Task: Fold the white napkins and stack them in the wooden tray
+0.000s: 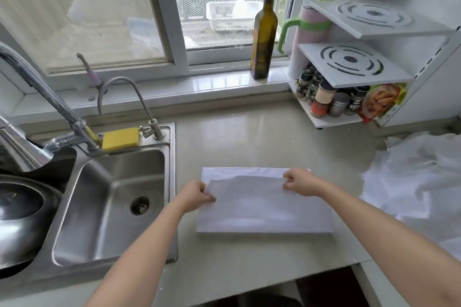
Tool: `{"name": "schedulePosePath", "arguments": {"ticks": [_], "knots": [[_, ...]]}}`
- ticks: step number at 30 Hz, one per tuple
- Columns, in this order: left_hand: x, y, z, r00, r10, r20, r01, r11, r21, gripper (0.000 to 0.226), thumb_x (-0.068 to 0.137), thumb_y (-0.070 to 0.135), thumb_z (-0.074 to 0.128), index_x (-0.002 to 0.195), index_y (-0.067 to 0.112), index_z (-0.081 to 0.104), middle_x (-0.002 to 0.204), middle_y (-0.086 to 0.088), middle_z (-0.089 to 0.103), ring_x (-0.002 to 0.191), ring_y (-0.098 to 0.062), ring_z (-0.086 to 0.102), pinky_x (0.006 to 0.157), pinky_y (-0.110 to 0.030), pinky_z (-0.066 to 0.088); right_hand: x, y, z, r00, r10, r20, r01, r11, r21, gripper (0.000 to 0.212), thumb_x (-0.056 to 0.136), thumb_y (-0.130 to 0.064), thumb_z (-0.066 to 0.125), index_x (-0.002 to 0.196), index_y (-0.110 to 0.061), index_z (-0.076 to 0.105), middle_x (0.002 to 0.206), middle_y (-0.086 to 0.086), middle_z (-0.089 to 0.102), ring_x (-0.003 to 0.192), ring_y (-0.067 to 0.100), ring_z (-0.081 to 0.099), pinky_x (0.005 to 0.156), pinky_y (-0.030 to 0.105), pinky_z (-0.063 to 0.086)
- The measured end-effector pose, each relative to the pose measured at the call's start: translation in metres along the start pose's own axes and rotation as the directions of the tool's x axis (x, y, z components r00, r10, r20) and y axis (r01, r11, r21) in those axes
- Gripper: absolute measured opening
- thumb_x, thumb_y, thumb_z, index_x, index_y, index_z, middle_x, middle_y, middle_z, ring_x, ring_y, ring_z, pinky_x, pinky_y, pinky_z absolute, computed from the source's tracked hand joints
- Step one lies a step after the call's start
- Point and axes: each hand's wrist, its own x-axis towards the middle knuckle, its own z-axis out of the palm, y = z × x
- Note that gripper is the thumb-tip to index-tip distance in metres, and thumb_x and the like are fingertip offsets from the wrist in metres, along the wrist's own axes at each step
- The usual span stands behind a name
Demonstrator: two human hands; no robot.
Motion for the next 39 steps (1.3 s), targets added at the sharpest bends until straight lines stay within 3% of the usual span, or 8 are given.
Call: {"name": "schedulePosePath", "arguments": {"ticks": [5,12,16,21,24,26,31,39], "knots": [[0.015,0.012,0.012,0.990,-0.046,-0.130,0.042,0.999,-0.028,0.034,0.083,0.018,0.067,0.060,0.013,0.042,0.060,-0.001,0.043,0.055,-0.015,0.041,0.048,-0.025,0.027,0.026,0.005,0.018,0.996,0.045,-0.080,-0.048,0.998,-0.040,0.031,0.086,-0.006,0.043,0.059,-0.016,0.031,0.061,0.003,0.039,0.069,0.024,0.040,0.050,0.030,0.021],[0.029,0.020,0.037,0.944,-0.172,-0.280,0.144,0.983,-0.115,0.036,0.090,0.010,0.052,0.060,0.014,0.033,0.059,-0.002,0.037,0.060,-0.021,0.037,0.051,-0.032,0.024,0.074,0.012,0.027,0.998,-0.008,-0.066,0.005,0.999,-0.036,0.015,0.089,-0.011,0.042,0.079,-0.017,0.051,0.097,0.011,0.065,0.092,0.030,0.059,0.065,0.027,0.036],[0.034,0.022,0.038,0.942,-0.241,-0.233,0.227,0.970,-0.086,0.034,0.097,0.011,0.041,0.064,0.007,0.044,0.087,-0.026,0.059,0.087,-0.039,0.056,0.070,-0.039,0.040,0.090,0.014,0.030,0.996,-0.063,-0.061,0.061,0.997,-0.043,0.013,0.089,-0.012,0.041,0.081,-0.017,0.049,0.099,0.012,0.065,0.092,0.031,0.058,0.064,0.028,0.034],[0.041,0.018,0.036,0.959,-0.265,-0.105,0.264,0.964,-0.020,0.039,0.096,0.011,0.040,0.058,0.014,0.031,0.063,-0.010,0.041,0.060,-0.022,0.040,0.056,-0.034,0.028,0.093,0.017,0.036,0.989,-0.109,-0.102,0.106,0.994,-0.035,0.011,0.090,-0.012,0.039,0.083,-0.016,0.047,0.099,0.013,0.064,0.091,0.032,0.057,0.064,0.030,0.034],[0.051,0.026,0.029,0.951,-0.214,-0.224,0.212,0.977,-0.031,0.037,0.097,0.013,0.040,0.061,0.015,0.034,0.078,-0.022,0.057,0.073,-0.031,0.048,0.063,-0.039,0.037,0.095,0.017,0.035,0.985,-0.110,-0.132,0.108,0.994,-0.023,0.012,0.090,-0.010,0.039,0.083,-0.015,0.047,0.098,0.012,0.063,0.089,0.031,0.055,0.064,0.031,0.034],[0.061,0.030,0.026,0.936,-0.194,-0.292,0.190,0.981,-0.044,0.034,0.095,0.013,0.042,0.063,0.015,0.035,0.071,-0.014,0.054,0.075,-0.030,0.049,0.061,-0.035,0.030,0.096,0.017,0.035,0.980,-0.095,-0.172,0.097,0.995,0.001,0.012,0.089,-0.008,0.039,0.082,-0.014,0.047,0.096,0.012,0.062,0.086,0.031,0.054,0.064,0.033,0.036],[0.081,0.027,0.032,0.959,-0.167,-0.228,0.190,0.979,0.080,0.015,0.097,0.006,0.036,0.090,0.004,0.049,0.110,-0.027,0.059,0.100,-0.039,0.055,0.076,-0.037,0.040,0.096,0.017,0.043,0.970,-0.071,-0.234,0.067,0.997,-0.025,0.012,0.091,-0.007,0.038,0.087,-0.013,0.047,0.097,0.010,0.059,0.090,0.031,0.052,0.066,0.035,0.036],[0.097,0.021,0.030,0.971,-0.143,-0.192,0.171,0.976,0.137,0.021,0.096,-0.003,0.030,0.113,-0.007,0.042,0.110,-0.031,0.056,0.100,-0.043,0.055,0.079,-0.046,0.042,0.102,0.015,0.041,0.971,-0.054,-0.232,0.022,0.990,-0.136,0.011,0.093,-0.006,0.037,0.088,-0.016,0.038,0.101,0.008,0.056,0.096,0.029,0.052,0.066,0.033,0.034]]}}
